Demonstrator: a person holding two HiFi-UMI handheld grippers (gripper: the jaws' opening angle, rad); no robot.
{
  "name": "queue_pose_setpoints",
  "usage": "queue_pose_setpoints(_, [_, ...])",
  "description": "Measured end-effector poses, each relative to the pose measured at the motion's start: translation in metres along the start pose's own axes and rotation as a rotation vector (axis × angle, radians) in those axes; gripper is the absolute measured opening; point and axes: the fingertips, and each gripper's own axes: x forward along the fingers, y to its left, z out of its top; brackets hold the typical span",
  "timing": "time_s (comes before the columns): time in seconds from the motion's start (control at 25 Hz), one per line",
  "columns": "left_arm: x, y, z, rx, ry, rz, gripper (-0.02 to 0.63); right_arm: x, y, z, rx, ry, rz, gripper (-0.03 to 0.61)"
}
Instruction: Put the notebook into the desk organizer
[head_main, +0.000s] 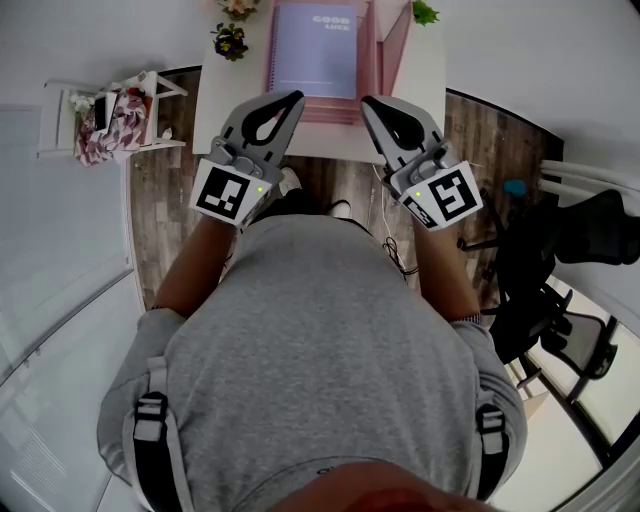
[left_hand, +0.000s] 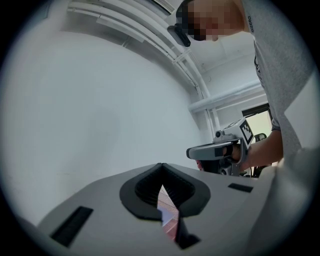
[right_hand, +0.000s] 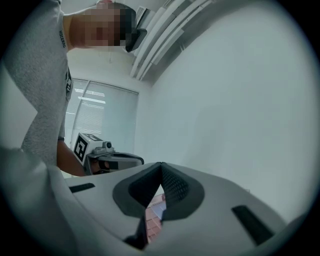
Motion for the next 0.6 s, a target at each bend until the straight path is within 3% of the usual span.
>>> queue_pose_setpoints(0.6, [0.002,-0.001,-0.012,0.004,0.054,-0.005,0.018,0.002,-0.001,-0.002,-0.005,0.005,0.008,0.006])
